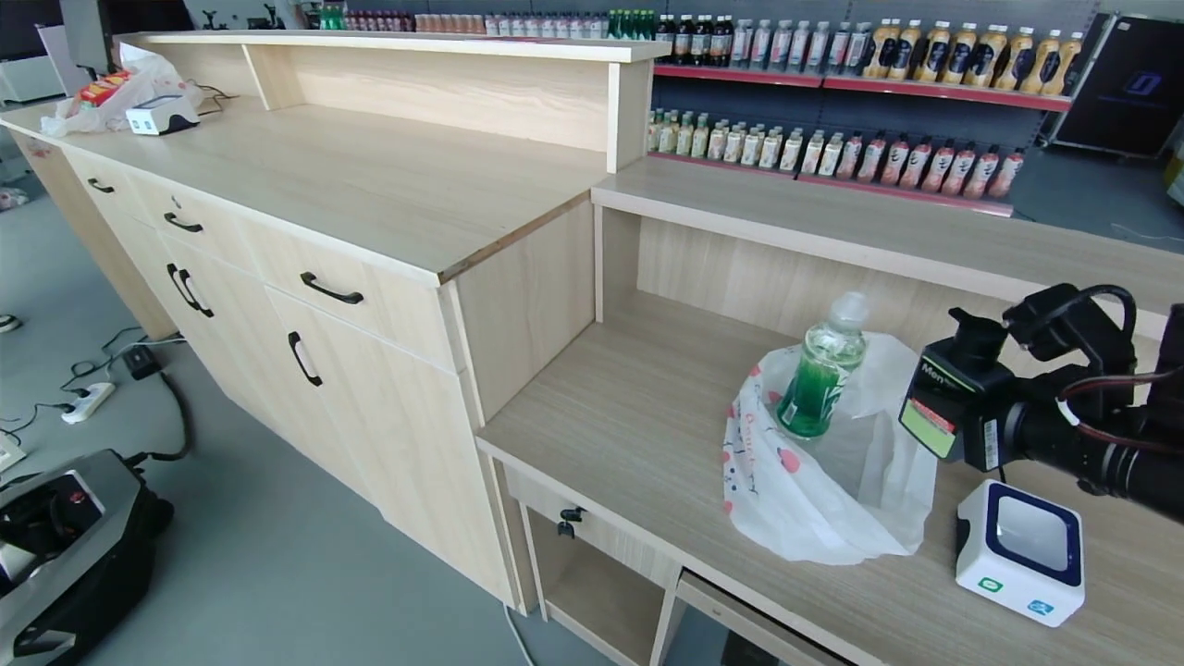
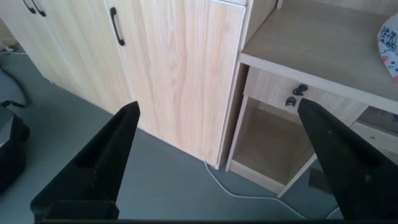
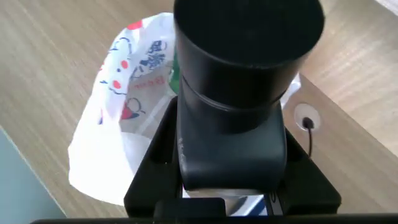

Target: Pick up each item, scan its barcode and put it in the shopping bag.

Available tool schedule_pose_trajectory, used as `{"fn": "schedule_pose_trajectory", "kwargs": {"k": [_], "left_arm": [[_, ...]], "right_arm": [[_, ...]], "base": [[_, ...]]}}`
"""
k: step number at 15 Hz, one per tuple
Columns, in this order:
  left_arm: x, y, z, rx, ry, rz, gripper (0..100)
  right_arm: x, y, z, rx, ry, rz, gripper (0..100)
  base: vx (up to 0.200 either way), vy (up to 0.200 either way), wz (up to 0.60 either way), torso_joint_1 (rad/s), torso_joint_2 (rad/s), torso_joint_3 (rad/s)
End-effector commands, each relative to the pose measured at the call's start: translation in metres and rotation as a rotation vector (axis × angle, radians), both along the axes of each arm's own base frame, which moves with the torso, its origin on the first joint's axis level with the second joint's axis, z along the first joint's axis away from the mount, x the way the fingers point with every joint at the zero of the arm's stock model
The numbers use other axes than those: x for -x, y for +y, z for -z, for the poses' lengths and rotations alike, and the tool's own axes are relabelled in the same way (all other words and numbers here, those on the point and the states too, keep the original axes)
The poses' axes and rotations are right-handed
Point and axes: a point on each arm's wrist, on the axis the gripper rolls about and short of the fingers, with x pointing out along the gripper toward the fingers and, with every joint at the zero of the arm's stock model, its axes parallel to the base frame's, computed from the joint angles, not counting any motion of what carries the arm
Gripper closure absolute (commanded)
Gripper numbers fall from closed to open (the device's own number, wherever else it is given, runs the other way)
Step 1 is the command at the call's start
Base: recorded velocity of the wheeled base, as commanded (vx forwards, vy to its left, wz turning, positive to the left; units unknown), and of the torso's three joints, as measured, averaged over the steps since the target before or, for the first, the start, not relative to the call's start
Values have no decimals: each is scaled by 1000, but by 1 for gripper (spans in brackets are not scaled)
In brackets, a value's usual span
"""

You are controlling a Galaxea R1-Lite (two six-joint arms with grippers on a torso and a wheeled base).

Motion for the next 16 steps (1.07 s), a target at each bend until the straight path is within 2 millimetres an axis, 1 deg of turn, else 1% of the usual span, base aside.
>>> {"fn": "schedule_pose_trajectory", "kwargs": {"k": [1, 5, 7, 8, 9, 11, 13, 14, 16], "left_arm": [[0, 0, 0, 0, 1, 0, 0], [0, 0, 0, 0, 1, 0, 0], [0, 0, 0, 0, 1, 0, 0], [0, 0, 0, 0, 1, 0, 0], [0, 0, 0, 0, 1, 0, 0], [0, 0, 0, 0, 1, 0, 0], [0, 0, 0, 0, 0, 0, 0], [0, 0, 0, 0, 1, 0, 0], [0, 0, 0, 0, 1, 0, 0]], "right_arm": [[-1, -14, 2, -6, 26, -32, 100], [-16, -37, 24, 26, 113, 33, 100], [-20, -43, 33, 18, 154, 50, 100], [-20, -43, 34, 17, 159, 50, 100], [-26, -42, 45, 10, 200, 42, 100], [-37, -40, 57, 9, 232, 24, 100], [-49, -39, 67, -9, 238, -18, 100], [-57, -38, 77, -20, 249, -59, 100], [-66, -33, 89, -18, 243, -92, 100]], "base": [[0, 0, 0, 0, 0, 0], [0, 0, 0, 0, 0, 0], [0, 0, 0, 0, 0, 0], [0, 0, 0, 0, 0, 0], [0, 0, 0, 0, 0, 0], [0, 0, 0, 0, 0, 0], [0, 0, 0, 0, 0, 0], [0, 0, 0, 0, 0, 0], [0, 0, 0, 0, 0, 0]]}}
